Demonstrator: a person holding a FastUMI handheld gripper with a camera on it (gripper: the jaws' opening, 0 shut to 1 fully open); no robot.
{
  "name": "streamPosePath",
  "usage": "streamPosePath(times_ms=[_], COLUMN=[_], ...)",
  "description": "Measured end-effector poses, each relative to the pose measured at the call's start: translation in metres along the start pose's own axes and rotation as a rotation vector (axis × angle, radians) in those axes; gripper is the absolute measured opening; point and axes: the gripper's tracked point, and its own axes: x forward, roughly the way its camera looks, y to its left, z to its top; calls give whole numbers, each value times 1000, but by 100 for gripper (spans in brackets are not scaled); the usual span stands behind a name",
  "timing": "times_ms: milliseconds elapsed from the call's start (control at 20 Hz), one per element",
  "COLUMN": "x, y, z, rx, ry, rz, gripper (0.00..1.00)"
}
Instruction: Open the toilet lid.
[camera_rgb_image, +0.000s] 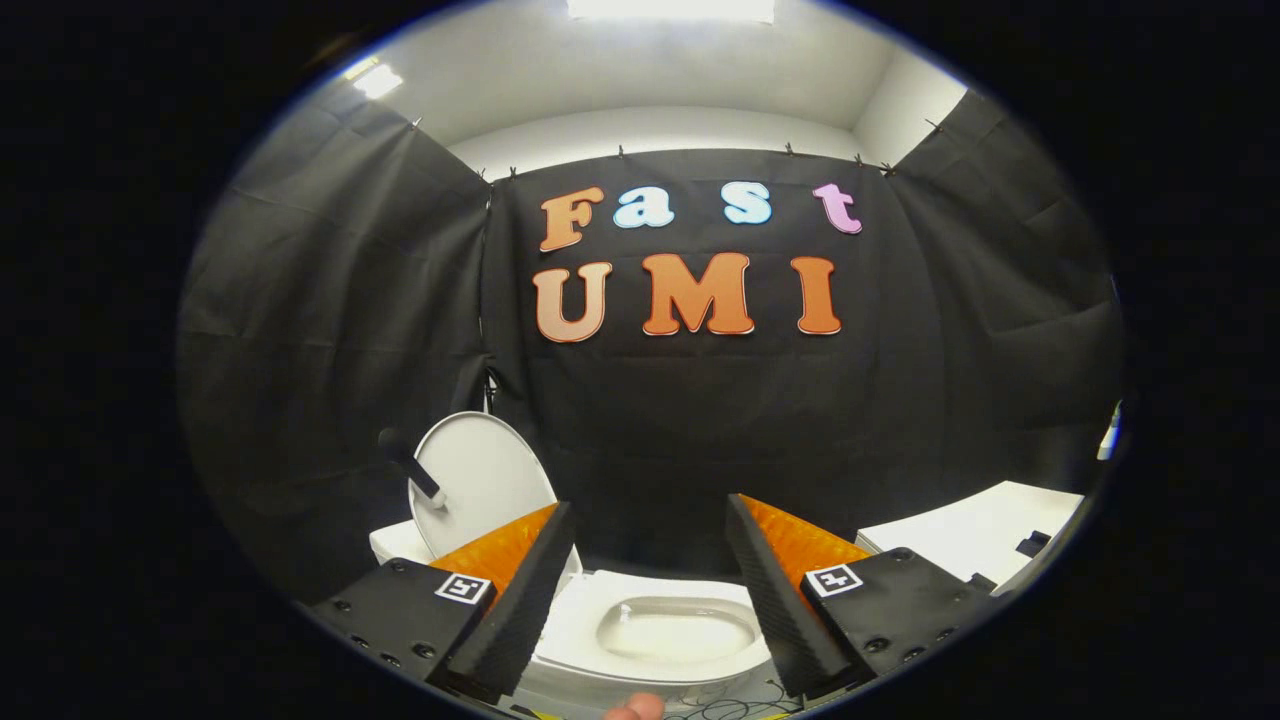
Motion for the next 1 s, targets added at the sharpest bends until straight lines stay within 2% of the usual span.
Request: streamPosePath(times_ms=[1000], x=[-2], y=[1], z=[-2], rx=[14], ry=[1], rz=[4], gripper=[98])
